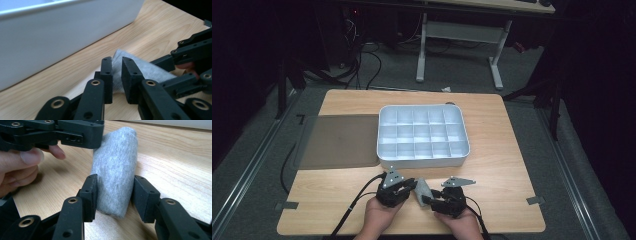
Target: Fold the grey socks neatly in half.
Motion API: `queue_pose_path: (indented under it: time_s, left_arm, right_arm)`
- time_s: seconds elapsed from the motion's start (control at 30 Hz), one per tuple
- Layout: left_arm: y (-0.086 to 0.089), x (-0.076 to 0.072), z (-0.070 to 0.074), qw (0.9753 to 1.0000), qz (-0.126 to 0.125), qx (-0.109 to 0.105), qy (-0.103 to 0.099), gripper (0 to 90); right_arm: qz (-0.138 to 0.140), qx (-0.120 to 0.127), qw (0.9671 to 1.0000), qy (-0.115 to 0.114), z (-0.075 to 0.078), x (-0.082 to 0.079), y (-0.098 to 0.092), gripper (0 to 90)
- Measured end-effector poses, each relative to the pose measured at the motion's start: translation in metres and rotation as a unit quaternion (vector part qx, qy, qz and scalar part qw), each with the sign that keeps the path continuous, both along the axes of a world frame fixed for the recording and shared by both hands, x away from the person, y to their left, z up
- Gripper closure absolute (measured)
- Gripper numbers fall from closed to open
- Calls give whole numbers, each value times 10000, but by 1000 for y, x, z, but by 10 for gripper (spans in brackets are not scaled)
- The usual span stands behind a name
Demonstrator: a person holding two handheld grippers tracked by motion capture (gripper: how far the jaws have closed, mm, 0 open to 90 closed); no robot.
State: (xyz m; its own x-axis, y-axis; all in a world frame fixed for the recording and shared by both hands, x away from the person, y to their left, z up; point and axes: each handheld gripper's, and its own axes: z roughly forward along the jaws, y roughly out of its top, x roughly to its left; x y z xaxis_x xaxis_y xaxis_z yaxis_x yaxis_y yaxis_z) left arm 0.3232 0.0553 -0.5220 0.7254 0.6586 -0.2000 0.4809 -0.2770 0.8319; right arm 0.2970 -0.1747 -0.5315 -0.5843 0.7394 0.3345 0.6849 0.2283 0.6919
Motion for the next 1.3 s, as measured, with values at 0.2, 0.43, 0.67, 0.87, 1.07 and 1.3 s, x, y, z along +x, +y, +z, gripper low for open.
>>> queue_pose_path:
  time_s: [0.2,0.43,0.67,0.87,1.07,1.3]
  left_arm:
    - [3,5,-3,9997,-93,104,199,751]
    - [-5,7,-5,9990,-229,285,266,829]
    - [-11,2,-5,9985,-362,293,270,843]
    - [-17,0,-6,9983,-452,267,252,842]
    - [-12,-4,-4,9985,-426,348,-67,803]
    - [35,-12,12,9972,-23,665,-352,716]
  right_arm:
    - [108,-61,9999,14,1,1,4,592]
    - [185,-76,9998,72,2,4,7,546]
    - [113,-192,9997,61,4,3,5,531]
    - [233,-434,9987,86,8,3,1,551]
    - [311,-555,9979,-96,9,0,0,637]
    - [471,-606,9966,-287,9,-1,2,668]
